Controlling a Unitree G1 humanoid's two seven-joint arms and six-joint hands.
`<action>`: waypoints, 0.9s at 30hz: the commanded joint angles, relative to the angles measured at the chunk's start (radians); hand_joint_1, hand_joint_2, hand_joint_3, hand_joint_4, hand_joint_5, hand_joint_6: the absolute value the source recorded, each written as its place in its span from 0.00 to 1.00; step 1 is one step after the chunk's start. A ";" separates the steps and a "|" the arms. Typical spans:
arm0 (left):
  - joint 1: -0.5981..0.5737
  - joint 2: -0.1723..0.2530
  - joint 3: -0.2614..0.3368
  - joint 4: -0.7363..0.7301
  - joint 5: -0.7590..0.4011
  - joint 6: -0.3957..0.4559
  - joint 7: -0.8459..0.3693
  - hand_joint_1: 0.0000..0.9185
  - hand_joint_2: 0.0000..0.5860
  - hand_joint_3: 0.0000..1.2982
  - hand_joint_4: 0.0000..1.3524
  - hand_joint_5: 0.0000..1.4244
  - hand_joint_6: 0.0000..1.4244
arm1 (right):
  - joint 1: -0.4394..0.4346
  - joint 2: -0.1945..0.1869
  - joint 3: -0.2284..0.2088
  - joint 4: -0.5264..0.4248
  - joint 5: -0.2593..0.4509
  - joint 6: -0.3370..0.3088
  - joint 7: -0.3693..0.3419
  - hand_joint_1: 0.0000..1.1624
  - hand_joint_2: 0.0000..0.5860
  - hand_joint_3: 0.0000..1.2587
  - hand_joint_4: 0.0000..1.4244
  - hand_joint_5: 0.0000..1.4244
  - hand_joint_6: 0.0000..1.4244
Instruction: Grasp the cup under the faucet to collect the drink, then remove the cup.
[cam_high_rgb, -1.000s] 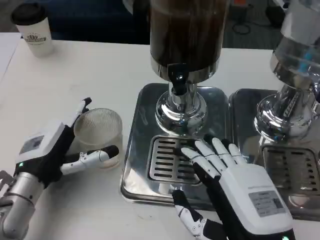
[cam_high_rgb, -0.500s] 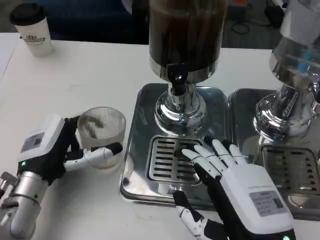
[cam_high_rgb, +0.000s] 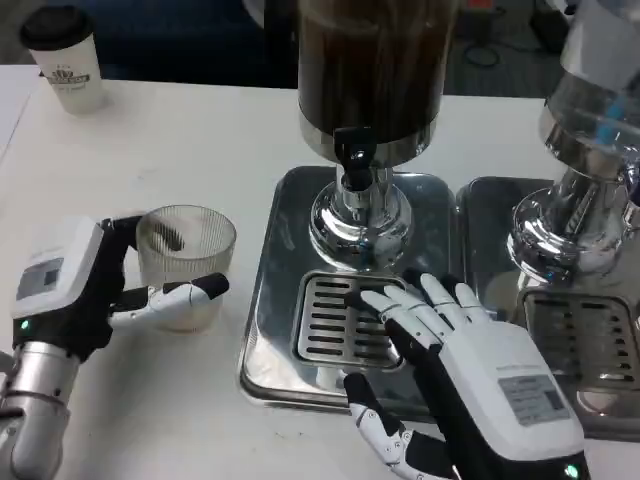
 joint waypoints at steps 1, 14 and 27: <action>0.010 0.018 0.011 -0.026 -0.003 -0.036 0.078 0.25 0.35 0.72 0.81 0.93 1.00 | -0.007 0.003 0.003 0.007 0.013 -0.004 0.002 0.38 0.83 0.17 0.12 0.03 0.00; 0.000 -0.014 -0.005 -0.063 0.010 -0.089 0.096 0.26 0.38 0.74 0.84 0.94 1.00 | -0.008 0.005 0.004 -0.002 0.020 -0.005 -0.001 0.39 0.83 0.17 0.12 0.04 0.00; -0.039 -0.103 -0.082 -0.090 0.054 -0.079 0.021 0.24 0.36 0.75 0.84 0.94 1.00 | 0.010 0.027 0.007 -0.027 0.015 0.002 -0.005 0.39 0.83 0.17 0.12 0.04 0.00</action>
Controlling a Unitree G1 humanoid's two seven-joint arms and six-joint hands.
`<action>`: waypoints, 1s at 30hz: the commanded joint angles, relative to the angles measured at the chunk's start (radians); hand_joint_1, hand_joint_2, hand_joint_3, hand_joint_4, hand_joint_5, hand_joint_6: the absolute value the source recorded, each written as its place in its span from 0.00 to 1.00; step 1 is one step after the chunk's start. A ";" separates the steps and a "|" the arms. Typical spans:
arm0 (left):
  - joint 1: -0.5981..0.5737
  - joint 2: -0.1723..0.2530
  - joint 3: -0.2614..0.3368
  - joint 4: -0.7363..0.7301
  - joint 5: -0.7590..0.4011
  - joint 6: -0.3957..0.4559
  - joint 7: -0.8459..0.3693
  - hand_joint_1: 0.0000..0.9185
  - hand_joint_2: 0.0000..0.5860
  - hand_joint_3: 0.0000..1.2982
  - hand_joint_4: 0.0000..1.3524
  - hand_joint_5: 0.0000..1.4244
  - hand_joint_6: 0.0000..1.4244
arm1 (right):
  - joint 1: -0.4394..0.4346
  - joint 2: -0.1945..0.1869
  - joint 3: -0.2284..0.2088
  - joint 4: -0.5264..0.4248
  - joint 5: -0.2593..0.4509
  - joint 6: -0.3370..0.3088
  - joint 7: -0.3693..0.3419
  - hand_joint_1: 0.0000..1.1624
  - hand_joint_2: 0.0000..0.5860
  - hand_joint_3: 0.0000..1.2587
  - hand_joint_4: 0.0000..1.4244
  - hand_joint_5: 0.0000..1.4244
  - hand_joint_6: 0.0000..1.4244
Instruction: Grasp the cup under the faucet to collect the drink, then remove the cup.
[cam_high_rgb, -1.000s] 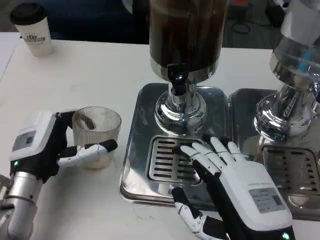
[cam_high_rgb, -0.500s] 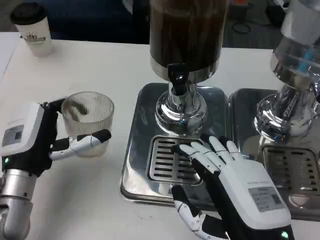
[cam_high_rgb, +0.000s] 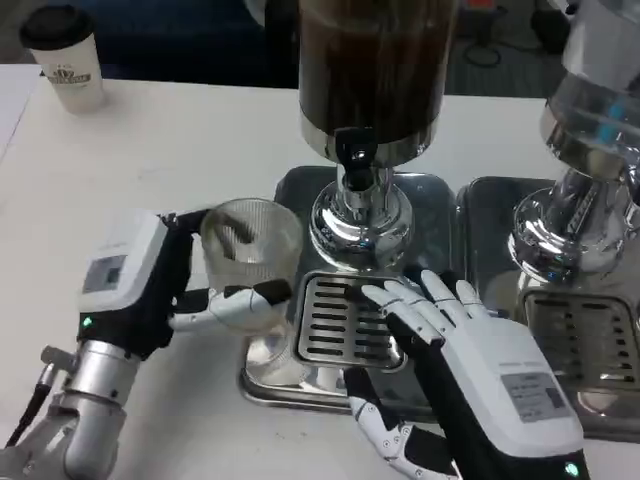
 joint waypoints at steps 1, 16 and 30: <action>-0.042 -0.026 -0.026 -0.017 0.018 0.001 -0.035 0.24 0.36 0.75 0.84 0.94 1.00 | 0.006 0.011 0.005 -0.018 -0.005 0.002 -0.005 0.39 0.83 0.17 0.12 0.04 0.00; -0.089 -0.060 -0.078 -0.015 0.036 0.030 -0.216 0.17 0.31 0.65 0.72 0.81 0.96 | 0.012 0.037 0.006 -0.010 -0.006 0.006 -0.013 0.39 0.84 0.17 0.12 0.04 0.00; -0.044 0.001 -0.070 -0.080 0.024 0.009 -0.290 0.00 0.15 0.45 0.24 0.26 0.22 | -0.009 0.039 0.003 0.017 0.012 -0.007 -0.010 0.40 0.83 0.18 0.12 0.04 0.00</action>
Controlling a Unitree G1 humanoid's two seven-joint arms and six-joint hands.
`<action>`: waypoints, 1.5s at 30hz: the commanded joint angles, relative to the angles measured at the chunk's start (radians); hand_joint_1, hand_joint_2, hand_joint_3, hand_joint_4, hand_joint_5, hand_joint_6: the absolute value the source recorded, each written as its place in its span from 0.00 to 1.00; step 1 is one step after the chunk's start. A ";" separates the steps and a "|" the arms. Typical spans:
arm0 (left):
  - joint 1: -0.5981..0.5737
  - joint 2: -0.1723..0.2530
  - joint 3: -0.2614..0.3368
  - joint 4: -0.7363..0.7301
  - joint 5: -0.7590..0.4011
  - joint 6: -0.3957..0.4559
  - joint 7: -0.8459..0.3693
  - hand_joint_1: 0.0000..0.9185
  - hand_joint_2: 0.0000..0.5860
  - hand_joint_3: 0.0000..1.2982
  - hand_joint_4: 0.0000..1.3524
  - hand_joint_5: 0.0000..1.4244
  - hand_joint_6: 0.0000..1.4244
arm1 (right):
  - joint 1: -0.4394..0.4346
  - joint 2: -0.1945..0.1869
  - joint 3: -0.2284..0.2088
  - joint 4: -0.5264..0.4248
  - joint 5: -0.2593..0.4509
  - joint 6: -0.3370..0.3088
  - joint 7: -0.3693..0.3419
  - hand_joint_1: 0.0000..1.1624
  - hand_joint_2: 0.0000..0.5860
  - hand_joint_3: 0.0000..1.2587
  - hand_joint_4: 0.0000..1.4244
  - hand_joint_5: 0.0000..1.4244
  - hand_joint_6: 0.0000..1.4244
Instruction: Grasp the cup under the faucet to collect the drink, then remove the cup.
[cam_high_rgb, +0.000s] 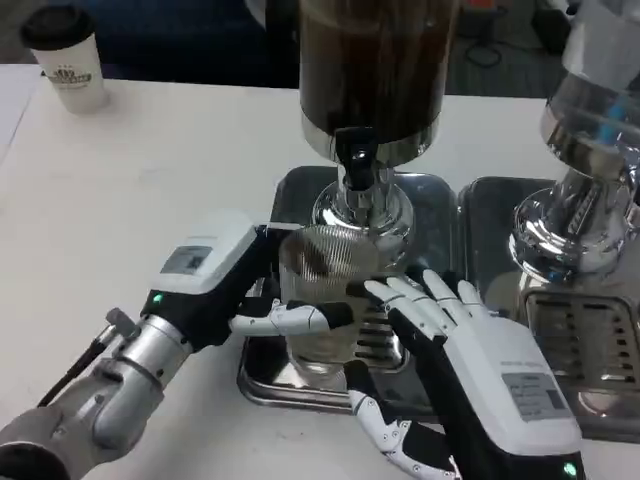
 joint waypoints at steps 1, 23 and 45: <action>0.023 0.022 -0.005 -0.028 0.004 -0.004 -0.022 0.00 0.14 0.45 0.21 0.23 0.20 | -0.018 -0.002 0.003 0.013 0.010 -0.007 -0.009 0.40 0.83 0.18 0.12 0.04 0.00; 0.025 0.047 -0.010 -0.187 0.030 0.156 -0.170 0.00 0.10 0.21 0.00 0.01 0.00 | -0.046 -0.005 0.012 0.038 0.041 -0.014 -0.005 0.41 0.85 0.20 0.12 0.05 0.00; 0.176 0.201 0.146 -0.381 -0.073 -0.021 -0.172 0.00 0.10 0.14 0.00 0.00 0.00 | -0.062 -0.005 0.019 0.062 0.051 -0.009 -0.019 0.40 0.84 0.21 0.12 0.06 0.00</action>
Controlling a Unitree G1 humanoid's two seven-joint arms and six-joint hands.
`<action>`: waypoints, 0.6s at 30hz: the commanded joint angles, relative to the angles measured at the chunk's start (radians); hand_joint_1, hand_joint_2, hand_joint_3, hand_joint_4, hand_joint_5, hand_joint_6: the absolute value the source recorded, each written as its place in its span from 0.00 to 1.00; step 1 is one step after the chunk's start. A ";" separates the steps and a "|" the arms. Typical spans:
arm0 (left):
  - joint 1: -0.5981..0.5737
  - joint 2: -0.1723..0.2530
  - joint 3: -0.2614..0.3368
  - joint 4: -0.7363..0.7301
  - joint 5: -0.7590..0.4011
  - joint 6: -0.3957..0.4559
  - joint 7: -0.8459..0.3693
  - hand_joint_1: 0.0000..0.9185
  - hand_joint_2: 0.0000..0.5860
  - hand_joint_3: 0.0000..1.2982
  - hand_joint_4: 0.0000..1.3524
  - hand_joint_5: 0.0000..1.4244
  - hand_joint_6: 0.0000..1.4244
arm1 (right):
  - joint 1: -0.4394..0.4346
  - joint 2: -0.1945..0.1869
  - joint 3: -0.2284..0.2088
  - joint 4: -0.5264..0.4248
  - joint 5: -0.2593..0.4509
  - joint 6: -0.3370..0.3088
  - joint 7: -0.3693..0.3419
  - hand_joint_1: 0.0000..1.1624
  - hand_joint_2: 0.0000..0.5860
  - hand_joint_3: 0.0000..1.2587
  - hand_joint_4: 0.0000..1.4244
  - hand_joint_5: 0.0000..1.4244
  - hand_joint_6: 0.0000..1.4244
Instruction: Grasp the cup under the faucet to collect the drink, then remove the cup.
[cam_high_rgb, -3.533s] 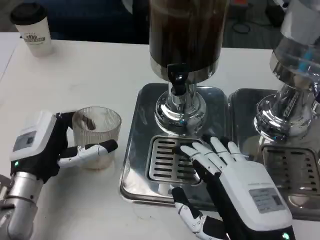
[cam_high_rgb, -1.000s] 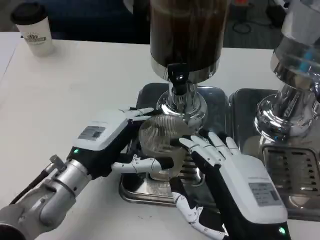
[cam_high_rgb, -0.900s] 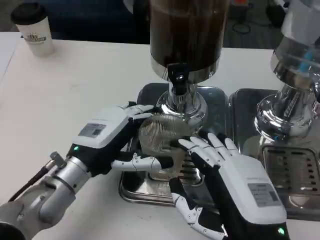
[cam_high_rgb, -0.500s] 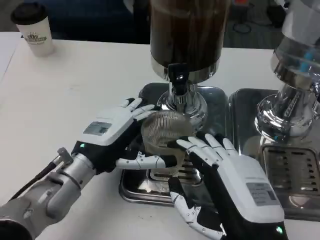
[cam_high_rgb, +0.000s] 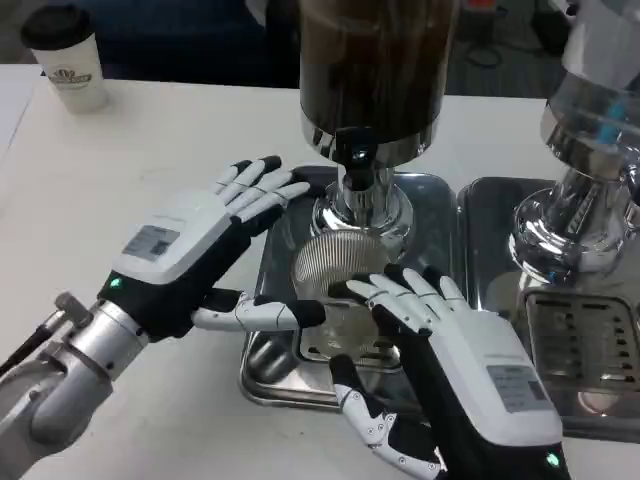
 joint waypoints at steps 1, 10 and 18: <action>0.051 0.037 0.049 -0.039 -0.043 -0.008 -0.028 0.00 0.10 0.14 0.00 0.00 0.00 | -0.012 -0.008 -0.005 0.017 0.012 -0.008 -0.008 0.40 0.84 0.21 0.12 0.06 0.00; 0.200 0.092 0.205 -0.177 -0.182 -0.094 -0.047 0.00 0.09 0.15 0.00 0.02 0.00 | -0.003 -0.012 -0.017 -0.002 0.000 -0.004 -0.026 0.40 0.84 0.21 0.12 0.06 0.01; 0.278 0.113 0.323 -0.199 -0.457 -0.209 -0.205 0.00 0.14 0.16 0.02 0.04 0.02 | 0.001 -0.011 -0.025 -0.012 -0.025 0.000 -0.046 0.40 0.85 0.19 0.07 0.05 0.00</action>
